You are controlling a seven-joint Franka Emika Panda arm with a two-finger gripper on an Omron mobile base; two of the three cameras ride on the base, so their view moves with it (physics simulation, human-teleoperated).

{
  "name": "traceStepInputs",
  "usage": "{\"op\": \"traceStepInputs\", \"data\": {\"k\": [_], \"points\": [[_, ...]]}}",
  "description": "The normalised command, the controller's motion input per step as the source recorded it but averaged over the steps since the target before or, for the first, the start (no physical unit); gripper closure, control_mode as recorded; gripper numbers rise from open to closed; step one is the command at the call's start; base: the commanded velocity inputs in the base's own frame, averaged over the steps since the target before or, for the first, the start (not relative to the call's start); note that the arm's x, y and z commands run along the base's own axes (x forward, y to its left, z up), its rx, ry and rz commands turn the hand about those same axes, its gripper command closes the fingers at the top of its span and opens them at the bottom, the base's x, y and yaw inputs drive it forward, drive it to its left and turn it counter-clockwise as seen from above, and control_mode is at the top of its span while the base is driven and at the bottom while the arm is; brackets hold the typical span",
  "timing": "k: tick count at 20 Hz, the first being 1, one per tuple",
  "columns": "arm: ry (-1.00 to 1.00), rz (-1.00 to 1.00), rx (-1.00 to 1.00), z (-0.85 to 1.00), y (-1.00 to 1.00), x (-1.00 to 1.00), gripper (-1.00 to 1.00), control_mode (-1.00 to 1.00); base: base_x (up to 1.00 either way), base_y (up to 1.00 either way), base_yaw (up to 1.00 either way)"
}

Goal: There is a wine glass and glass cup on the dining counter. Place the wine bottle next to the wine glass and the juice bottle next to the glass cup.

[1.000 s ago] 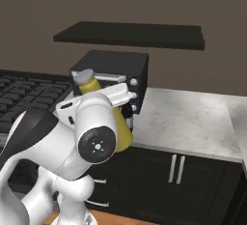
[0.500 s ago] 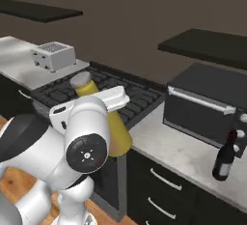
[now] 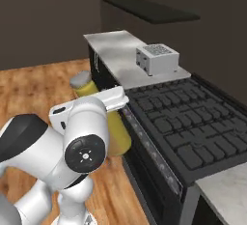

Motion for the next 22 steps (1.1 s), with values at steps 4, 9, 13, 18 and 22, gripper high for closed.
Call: {"op": "traceStepInputs", "data": {"k": [4, 9, 13, 18, 22], "points": [[0.00, 0.00, 0.00, 0.00, 0.00, 0.00, 1.00, 1.00, 0.01, 0.49, 0.77], [0.00, 0.00, 0.00, 0.00, 0.00, 0.00, 1.00, 1.00, 0.32, 0.28, 0.68], [0.00, 0.00, 0.00, 0.00, 0.00, 0.00, 1.00, 1.00, 0.98, 0.00, 0.47], [0.00, 0.00, 0.00, 0.00, 0.00, 0.00, 1.00, 1.00, 1.00, 0.00, 0.39], [0.00, 0.00, 0.00, 0.00, 0.00, 0.00, 1.00, 1.00, 1.00, -0.03, 0.35]]}}
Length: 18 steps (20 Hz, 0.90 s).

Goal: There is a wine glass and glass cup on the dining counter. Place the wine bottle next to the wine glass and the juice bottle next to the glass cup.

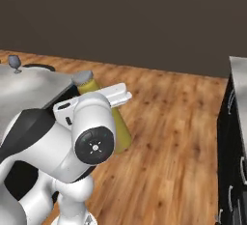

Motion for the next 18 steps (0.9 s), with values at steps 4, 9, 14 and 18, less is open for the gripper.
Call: {"op": "traceStepInputs", "data": {"k": [4, 9, 14, 18], "points": [[0.00, 0.00, 0.00, 0.00, 0.00, 0.00, 1.00, 1.00, 1.00, -0.20, 0.36], [0.00, 0.00, 0.00, 0.00, 0.00, 0.00, 1.00, 1.00, 1.00, -0.35, 0.38], [0.00, 0.00, 0.00, 0.00, 0.00, 0.00, 1.00, 1.00, 1.00, -0.39, 0.39], [0.00, 0.00, 0.00, 0.00, 0.00, 0.00, 1.00, 1.00, 1.00, -0.47, 0.39]]}}
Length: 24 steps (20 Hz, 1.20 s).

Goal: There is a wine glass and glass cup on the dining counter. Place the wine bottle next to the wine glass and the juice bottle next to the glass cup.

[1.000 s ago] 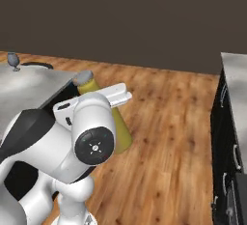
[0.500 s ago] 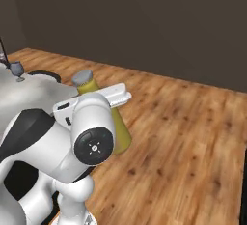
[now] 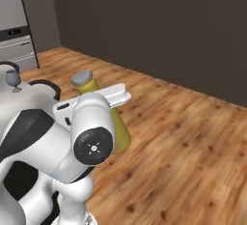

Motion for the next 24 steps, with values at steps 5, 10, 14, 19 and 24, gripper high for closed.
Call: {"op": "traceStepInputs", "data": {"k": [5, 10, 14, 19, 24], "points": [[0.00, 0.00, 0.00, 0.00, 0.00, 0.00, 1.00, 1.00, 1.00, -0.49, 0.40], [0.00, 0.00, 0.00, 0.00, 0.00, 0.00, 1.00, 1.00, 1.00, -0.48, 0.41], [0.00, 0.00, 0.00, 0.00, 0.00, 0.00, 1.00, 1.00, 1.00, -0.45, 0.43], [0.00, 0.00, 0.00, 0.00, 0.00, 0.00, 1.00, 1.00, 1.00, -0.41, 0.45], [0.00, 0.00, 0.00, 0.00, 0.00, 0.00, 1.00, 1.00, 1.00, -0.36, 0.46]]}}
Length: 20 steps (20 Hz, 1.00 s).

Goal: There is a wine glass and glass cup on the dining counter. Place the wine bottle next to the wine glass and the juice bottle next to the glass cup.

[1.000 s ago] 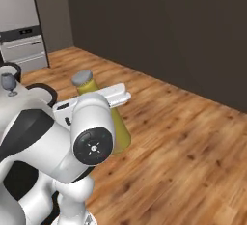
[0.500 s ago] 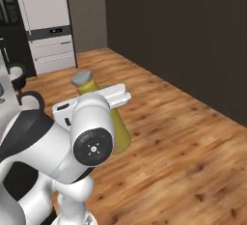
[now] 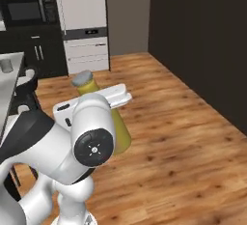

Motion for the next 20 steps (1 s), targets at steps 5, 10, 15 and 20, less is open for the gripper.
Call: {"op": "traceStepInputs", "data": {"k": [5, 10, 15, 20], "points": [[0.00, 0.00, 0.00, 0.00, 0.00, 0.00, 1.00, 1.00, 1.00, -0.30, 0.48], [0.00, 0.00, 0.00, 0.00, 0.00, 0.00, 1.00, 1.00, 1.00, -0.28, 0.51], [0.00, 0.00, 0.00, 0.00, 0.00, 0.00, 1.00, 1.00, 0.93, -0.27, 0.55], [0.00, 0.00, 0.00, 0.00, 0.00, 0.00, 1.00, 1.00, 0.71, -0.27, 0.58]]}}
